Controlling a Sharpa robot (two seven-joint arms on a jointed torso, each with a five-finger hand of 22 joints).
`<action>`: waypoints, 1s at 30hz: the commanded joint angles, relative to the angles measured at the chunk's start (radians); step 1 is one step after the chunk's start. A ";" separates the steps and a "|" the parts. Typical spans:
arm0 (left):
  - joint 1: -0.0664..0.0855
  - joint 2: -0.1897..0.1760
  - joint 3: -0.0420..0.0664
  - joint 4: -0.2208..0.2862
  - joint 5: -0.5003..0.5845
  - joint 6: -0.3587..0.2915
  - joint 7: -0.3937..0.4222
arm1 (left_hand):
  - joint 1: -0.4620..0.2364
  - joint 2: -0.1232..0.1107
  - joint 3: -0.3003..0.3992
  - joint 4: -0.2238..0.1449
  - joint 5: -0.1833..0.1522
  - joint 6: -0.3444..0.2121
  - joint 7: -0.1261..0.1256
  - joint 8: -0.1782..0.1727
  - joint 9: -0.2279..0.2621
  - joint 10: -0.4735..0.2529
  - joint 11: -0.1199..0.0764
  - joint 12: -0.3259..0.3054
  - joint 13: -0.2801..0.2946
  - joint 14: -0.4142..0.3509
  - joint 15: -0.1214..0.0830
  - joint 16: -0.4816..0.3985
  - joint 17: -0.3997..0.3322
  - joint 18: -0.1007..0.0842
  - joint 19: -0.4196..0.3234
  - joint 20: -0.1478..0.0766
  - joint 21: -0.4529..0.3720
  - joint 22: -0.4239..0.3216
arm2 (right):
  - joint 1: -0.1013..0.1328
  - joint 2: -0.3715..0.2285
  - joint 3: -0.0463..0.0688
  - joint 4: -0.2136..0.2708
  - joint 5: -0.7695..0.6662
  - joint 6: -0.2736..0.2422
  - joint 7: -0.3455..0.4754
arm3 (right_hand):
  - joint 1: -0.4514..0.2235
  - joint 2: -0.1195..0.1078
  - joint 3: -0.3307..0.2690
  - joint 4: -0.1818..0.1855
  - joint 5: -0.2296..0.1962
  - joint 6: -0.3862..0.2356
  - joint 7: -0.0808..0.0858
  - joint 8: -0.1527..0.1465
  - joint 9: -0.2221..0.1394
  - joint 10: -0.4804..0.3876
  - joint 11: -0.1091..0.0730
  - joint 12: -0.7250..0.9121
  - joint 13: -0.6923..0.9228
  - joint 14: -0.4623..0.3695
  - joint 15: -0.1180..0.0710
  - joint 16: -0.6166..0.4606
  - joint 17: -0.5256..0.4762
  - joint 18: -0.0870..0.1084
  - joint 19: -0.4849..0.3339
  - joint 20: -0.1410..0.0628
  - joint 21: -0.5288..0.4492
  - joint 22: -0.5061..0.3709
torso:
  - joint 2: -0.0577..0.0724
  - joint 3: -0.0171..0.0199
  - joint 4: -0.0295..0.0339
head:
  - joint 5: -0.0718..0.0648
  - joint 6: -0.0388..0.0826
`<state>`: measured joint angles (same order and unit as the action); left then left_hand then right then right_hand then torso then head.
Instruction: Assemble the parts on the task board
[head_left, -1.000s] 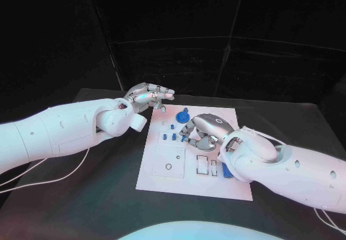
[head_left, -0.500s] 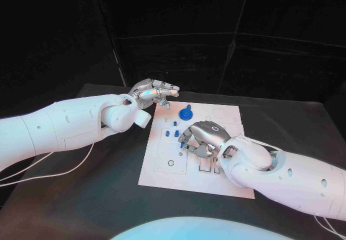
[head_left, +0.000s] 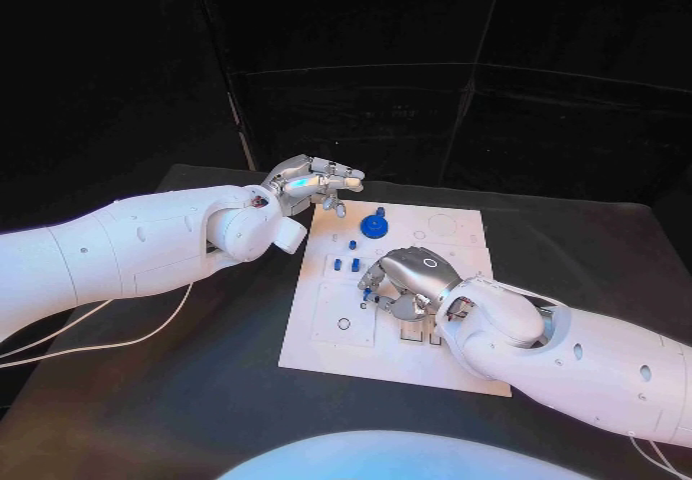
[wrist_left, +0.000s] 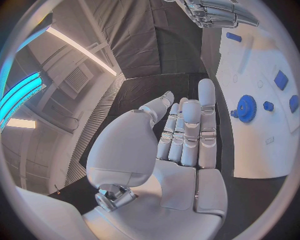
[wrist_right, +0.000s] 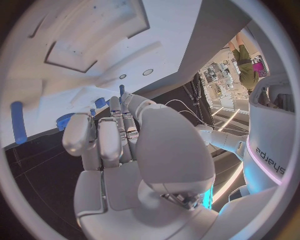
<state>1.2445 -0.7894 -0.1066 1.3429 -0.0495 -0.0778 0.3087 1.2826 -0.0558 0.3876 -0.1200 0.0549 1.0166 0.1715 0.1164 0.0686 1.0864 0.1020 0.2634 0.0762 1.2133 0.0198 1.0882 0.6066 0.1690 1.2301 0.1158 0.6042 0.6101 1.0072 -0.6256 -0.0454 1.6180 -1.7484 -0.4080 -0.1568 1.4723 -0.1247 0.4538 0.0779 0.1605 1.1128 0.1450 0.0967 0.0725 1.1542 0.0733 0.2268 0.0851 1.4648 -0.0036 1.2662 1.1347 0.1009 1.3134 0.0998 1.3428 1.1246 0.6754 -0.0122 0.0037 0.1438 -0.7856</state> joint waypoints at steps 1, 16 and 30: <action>0.002 0.002 0.001 0.000 0.005 0.014 0.021 | 0.005 0.003 -0.002 -0.005 -0.004 0.004 0.005 0.007 0.000 -0.006 0.002 0.005 0.001 -0.007 -0.002 -0.004 -0.002 0.013 -0.006 0.000 -0.005 -0.001 | 0.000 0.003 0.000 -0.001 -0.020 0.012 0.010 | -0.010 -0.002 -0.002 -0.002 -0.001 0.006 0.004 -0.006 0.001 0.004 0.003 -0.007 -0.001 0.034 -0.003 0.006 -0.001 -0.007 0.005 0.000 0.000 -0.001 | 0.000 0.0004 -0.0017 | 0.003 0.000; 0.001 0.006 0.001 -0.004 0.005 0.016 0.021 | 0.005 0.003 -0.002 -0.005 -0.004 0.004 0.005 0.007 0.000 -0.006 0.002 0.005 0.001 -0.007 -0.002 -0.004 -0.002 0.013 -0.006 0.000 -0.005 -0.001 | -0.008 0.017 -0.001 -0.012 -0.020 0.020 0.016 | -0.011 -0.002 -0.002 -0.002 -0.002 0.006 0.004 -0.006 0.001 0.004 0.003 -0.007 -0.001 0.034 -0.003 0.006 -0.001 -0.007 0.005 0.000 0.000 -0.001 | 0.000 -0.0003 -0.0007 | 0.005 -0.009; 0.001 0.006 0.001 -0.006 0.005 0.018 0.016 | 0.005 0.003 -0.003 -0.005 -0.004 0.003 0.005 0.007 0.000 -0.007 0.002 0.005 0.001 -0.008 -0.001 -0.005 -0.005 0.013 -0.006 0.000 -0.005 -0.002 | -0.011 0.021 -0.001 -0.018 -0.020 0.038 0.014 | -0.012 -0.002 -0.002 -0.002 -0.002 0.006 0.004 -0.006 0.001 0.004 0.003 -0.007 -0.002 0.033 -0.003 0.006 -0.002 -0.007 0.005 0.000 0.001 -0.001 | -0.001 -0.0003 0.0001 | 0.008 -0.013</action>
<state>1.2443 -0.7841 -0.1067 1.3367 -0.0495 -0.0727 0.3088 1.2826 -0.0558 0.3877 -0.1200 0.0549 1.0167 0.1715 0.1203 0.0687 1.0864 0.1020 0.2634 0.0762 1.2134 0.0198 1.0883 0.6023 0.1690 1.2301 0.1158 0.6042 0.6092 0.9956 -0.6063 -0.0470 1.5996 -1.7623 -0.3830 -0.1495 1.4724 -0.1247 0.4538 0.0780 0.1604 1.1128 0.1450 0.0967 0.0725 1.1541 0.0733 0.2233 0.0845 1.4648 -0.0036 1.2662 1.1346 0.1009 1.3134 0.0998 1.3428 1.1246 0.6747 -0.0126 0.0032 0.1521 -0.7976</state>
